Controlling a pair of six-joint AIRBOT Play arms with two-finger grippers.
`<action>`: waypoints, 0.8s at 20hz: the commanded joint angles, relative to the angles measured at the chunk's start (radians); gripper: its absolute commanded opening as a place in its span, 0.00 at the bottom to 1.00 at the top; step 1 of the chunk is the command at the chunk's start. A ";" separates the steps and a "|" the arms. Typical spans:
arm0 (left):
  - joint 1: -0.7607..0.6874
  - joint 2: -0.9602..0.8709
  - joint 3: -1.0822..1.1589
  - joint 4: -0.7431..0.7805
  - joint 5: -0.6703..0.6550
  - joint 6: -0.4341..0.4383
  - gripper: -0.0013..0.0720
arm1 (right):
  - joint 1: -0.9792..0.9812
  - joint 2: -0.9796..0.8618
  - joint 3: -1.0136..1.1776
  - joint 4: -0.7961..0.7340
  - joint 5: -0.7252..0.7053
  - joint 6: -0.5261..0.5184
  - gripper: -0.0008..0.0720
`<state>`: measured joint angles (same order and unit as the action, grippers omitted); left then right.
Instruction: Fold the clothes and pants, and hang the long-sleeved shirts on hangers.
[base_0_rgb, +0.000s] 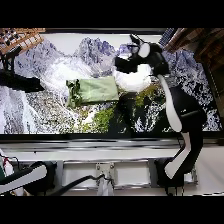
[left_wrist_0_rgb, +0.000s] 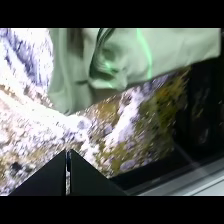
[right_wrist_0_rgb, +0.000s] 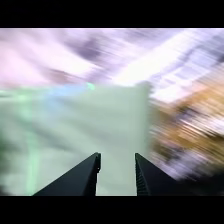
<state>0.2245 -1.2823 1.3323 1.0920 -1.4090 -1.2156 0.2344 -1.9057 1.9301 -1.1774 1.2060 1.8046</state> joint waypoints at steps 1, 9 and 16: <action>0.000 0.001 0.000 -0.095 0.054 0.000 0.04 | -0.115 0.013 -0.133 0.135 -0.012 -0.092 0.45; 0.000 -0.006 0.000 -0.194 0.126 0.001 0.04 | -0.095 -0.087 -0.197 0.270 -0.099 -0.161 0.50; 0.000 -0.023 0.000 -0.196 0.122 0.001 0.05 | -0.023 -0.165 -0.196 0.437 -0.181 -0.203 0.50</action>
<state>0.2245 -1.2999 1.3323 0.9009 -1.2884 -1.2152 0.1844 -2.0434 1.7348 -0.8272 1.0664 1.6207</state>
